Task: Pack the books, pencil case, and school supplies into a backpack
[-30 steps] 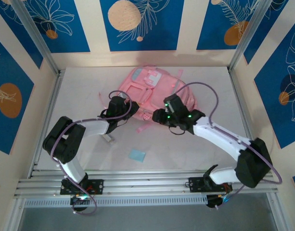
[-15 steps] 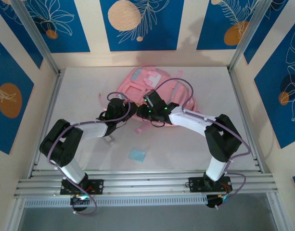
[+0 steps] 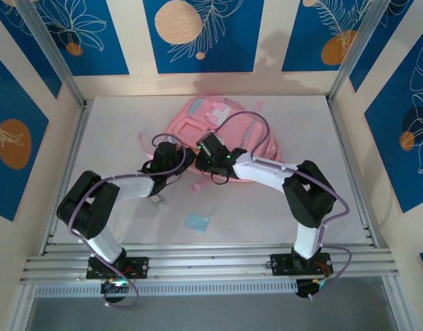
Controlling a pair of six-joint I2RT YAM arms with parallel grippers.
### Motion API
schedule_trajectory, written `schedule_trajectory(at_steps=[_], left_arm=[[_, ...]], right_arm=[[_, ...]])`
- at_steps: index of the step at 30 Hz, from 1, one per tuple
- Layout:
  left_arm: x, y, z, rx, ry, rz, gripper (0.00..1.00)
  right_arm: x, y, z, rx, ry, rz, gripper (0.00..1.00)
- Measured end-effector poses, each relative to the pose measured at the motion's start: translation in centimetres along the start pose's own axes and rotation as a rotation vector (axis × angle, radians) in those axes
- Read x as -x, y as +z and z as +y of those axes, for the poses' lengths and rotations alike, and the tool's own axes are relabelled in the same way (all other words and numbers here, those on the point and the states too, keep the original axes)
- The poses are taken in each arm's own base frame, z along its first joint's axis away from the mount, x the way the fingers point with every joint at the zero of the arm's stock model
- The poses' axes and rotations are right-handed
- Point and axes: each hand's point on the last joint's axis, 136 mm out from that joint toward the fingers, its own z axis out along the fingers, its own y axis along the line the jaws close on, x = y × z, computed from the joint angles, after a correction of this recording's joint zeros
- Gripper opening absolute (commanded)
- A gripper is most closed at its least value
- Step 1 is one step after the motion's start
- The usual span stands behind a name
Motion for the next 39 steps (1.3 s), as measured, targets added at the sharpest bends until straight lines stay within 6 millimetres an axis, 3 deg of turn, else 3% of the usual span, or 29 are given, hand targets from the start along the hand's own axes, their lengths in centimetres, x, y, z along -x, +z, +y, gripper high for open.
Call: schedule_trajectory(at_steps=[5, 14, 21, 30, 39], left_arm=[[-0.1, 0.0, 0.1, 0.004, -0.005, 0.002, 0.0], [-0.3, -0.4, -0.4, -0.005, -0.003, 0.02, 0.0], [-0.2, -0.8, -1.2, -0.031, -0.002, 0.028, 0.0], [-0.4, -0.8, -0.9, -0.019, -0.003, 0.037, 0.0], [-0.6, -0.9, -0.6, -0.009, -0.003, 0.042, 0.0]], right_arm=[[0.1, 0.0, -0.2, -0.029, -0.044, -0.028, 0.36], [-0.8, 0.4, -0.9, -0.097, -0.163, -0.055, 0.27], [-0.9, -1.2, -1.2, -0.032, -0.173, -0.048, 0.29], [-1.1, 0.4, -1.4, -0.057, -0.179, -0.022, 0.33], [-1.3, 0.9, -1.7, -0.084, -0.19, -0.017, 0.06]])
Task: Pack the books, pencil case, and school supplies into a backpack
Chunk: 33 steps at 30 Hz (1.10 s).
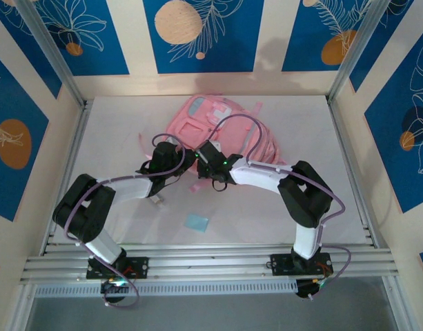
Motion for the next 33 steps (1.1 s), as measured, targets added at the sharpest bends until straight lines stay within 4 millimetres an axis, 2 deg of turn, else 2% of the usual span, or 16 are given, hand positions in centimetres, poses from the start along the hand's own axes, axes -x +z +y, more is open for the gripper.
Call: schedule_trajectory(at_steps=[2, 12, 19, 28, 33], left_arm=[[0.1, 0.0, 0.0, -0.002, 0.001, -0.002, 0.0], [0.6, -0.1, -0.4, -0.028, 0.004, -0.004, 0.0], [0.9, 0.3, -0.1, -0.023, 0.022, -0.001, 0.0], [2.0, 1.6, 1.2, -0.006, 0.005, 0.017, 0.0], [2.7, 2.1, 0.2, -0.032, 0.029, 0.029, 0.0]], right_arm=[[0.0, -0.3, 0.0, 0.012, 0.006, 0.005, 0.0], [-0.3, -1.7, -1.1, 0.152, 0.081, 0.075, 0.0], [-1.5, -1.9, -2.2, 0.187, 0.108, 0.17, 0.0], [-4.2, -4.2, -6.9, 0.107, 0.12, 0.253, 0.0], [-3.6, -6.2, -10.7, 0.055, 0.132, 0.248, 0.0]])
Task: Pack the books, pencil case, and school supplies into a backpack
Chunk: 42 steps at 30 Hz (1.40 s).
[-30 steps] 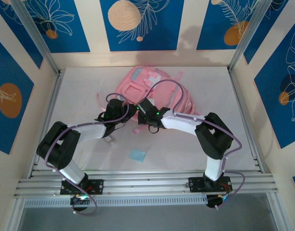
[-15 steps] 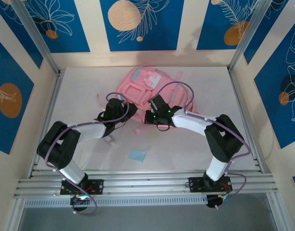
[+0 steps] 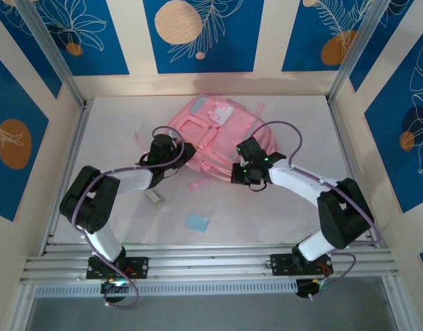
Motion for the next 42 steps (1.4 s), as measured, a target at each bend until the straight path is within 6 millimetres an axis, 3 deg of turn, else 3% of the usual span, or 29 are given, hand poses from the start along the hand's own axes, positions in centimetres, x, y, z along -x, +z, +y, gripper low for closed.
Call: schedule_trajectory(at_steps=[4, 7, 12, 15, 22, 26, 31, 37, 40, 42], left_arm=[[0.5, 0.7, -0.4, -0.013, 0.021, 0.022, 0.0], [1.0, 1.6, -0.7, -0.019, 0.037, 0.044, 0.02], [2.5, 2.3, -1.1, -0.022, 0.058, 0.047, 0.48], [2.5, 1.9, -0.9, -0.017, 0.058, 0.054, 0.54], [-1.8, -2.2, -0.6, -0.023, 0.015, 0.101, 0.57], [-5.5, -2.5, -1.0, -0.029, -0.001, 0.158, 0.58], [-7.8, -1.5, -2.2, -0.058, -0.012, 0.179, 0.58], [-9.5, 1.7, -2.1, -0.047, -0.024, 0.201, 0.55], [-9.6, 3.1, -2.3, -0.045, -0.025, 0.2, 0.35], [-9.7, 3.6, -1.7, -0.03, -0.024, 0.194, 0.09]], right_arm=[[1.3, -2.0, -3.0, -0.026, 0.026, -0.025, 0.0], [1.8, -2.7, -3.3, 0.005, 0.023, -0.034, 0.0], [1.6, -2.1, -2.2, 0.072, 0.006, -0.002, 0.0], [1.0, -0.9, -1.7, 0.11, 0.011, 0.044, 0.0], [0.7, 1.4, 1.1, 0.194, -0.02, 0.121, 0.0], [1.0, 1.9, 3.3, 0.242, -0.058, 0.129, 0.0], [1.0, 2.1, 4.4, 0.268, -0.077, 0.13, 0.0], [0.9, 2.0, 4.5, 0.278, -0.071, 0.13, 0.0], [0.7, 1.6, 4.2, 0.281, -0.065, 0.128, 0.0], [0.8, 1.1, 4.1, 0.281, -0.071, 0.117, 0.0]])
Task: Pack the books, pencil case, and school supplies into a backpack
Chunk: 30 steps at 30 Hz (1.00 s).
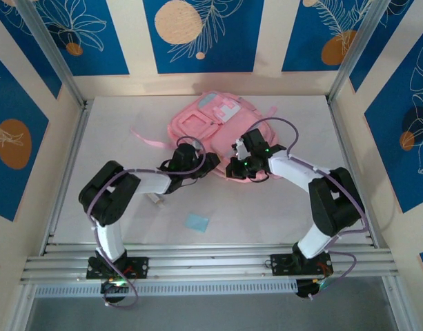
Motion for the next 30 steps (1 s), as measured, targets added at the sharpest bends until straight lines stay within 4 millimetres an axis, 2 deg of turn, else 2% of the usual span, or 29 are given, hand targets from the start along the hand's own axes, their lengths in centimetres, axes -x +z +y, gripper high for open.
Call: schedule_trajectory(at_steps=[1, 7, 13, 17, 21, 26, 30], left_arm=[[0.0, 0.1, 0.1, 0.0, -0.003, -0.002, 0.0], [0.3, 0.0, 0.1, -0.011, 0.008, -0.013, 0.0], [0.2, -0.4, 0.5, -0.016, 0.013, 0.0, 0.0], [0.2, -0.6, 0.4, -0.026, 0.022, 0.018, 0.0], [0.3, -1.0, 0.4, -0.036, 0.034, 0.038, 0.0], [0.9, -2.3, 1.1, -0.014, 0.071, 0.063, 0.0], [1.8, -3.3, 2.8, 0.015, 0.098, 0.105, 0.0]], right_arm=[[0.0, -0.2, -0.1, -0.005, -0.005, -0.004, 0.0], [-0.6, -2.0, -2.9, -0.103, -0.017, 0.031, 0.0], [-0.7, -4.7, -5.9, -0.199, -0.009, 0.054, 0.0], [0.0, -6.1, -7.0, -0.263, -0.035, 0.045, 0.0], [1.7, -7.3, -8.3, -0.328, -0.054, 0.024, 0.0], [3.3, -7.3, -9.8, -0.381, -0.074, 0.027, 0.0], [3.5, -6.5, -10.7, -0.406, -0.091, 0.054, 0.0]])
